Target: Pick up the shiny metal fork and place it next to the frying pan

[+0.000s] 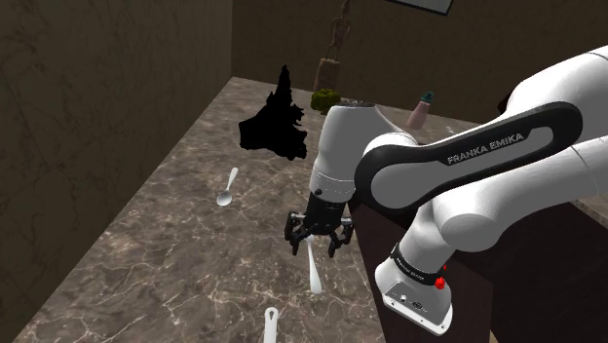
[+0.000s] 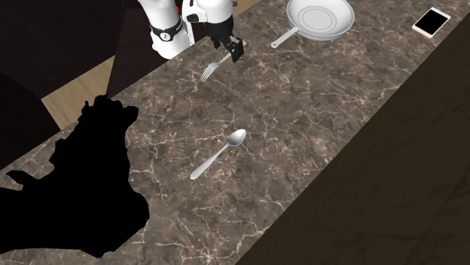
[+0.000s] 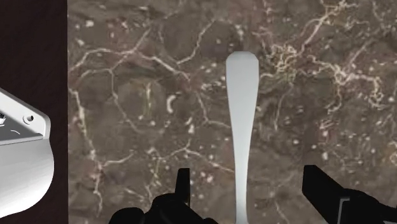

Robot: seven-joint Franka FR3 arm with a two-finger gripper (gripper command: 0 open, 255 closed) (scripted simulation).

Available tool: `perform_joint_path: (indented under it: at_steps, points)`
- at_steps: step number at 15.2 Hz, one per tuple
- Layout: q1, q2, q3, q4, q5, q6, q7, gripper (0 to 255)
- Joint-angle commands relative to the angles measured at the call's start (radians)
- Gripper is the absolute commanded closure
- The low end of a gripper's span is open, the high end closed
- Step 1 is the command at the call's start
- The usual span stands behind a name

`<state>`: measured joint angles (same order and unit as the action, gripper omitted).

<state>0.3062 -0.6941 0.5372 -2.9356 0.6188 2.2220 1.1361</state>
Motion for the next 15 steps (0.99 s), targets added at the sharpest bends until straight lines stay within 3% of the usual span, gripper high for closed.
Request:
perform_joint_path:
  at_steps: [1,3,7,15]
  points:
    - [0.000,0.000,0.000,0.000,0.000,0.000,0.000,0]
    - [0.000,0.000,0.000,0.000,0.000,0.000,0.000,0]
    - [-0.024,-0.110,-0.069,0.068,-0.077,-0.178,0.017,0]
    - [-0.023,-0.110,-0.069,0.068,-0.077,-0.178,0.017,0]
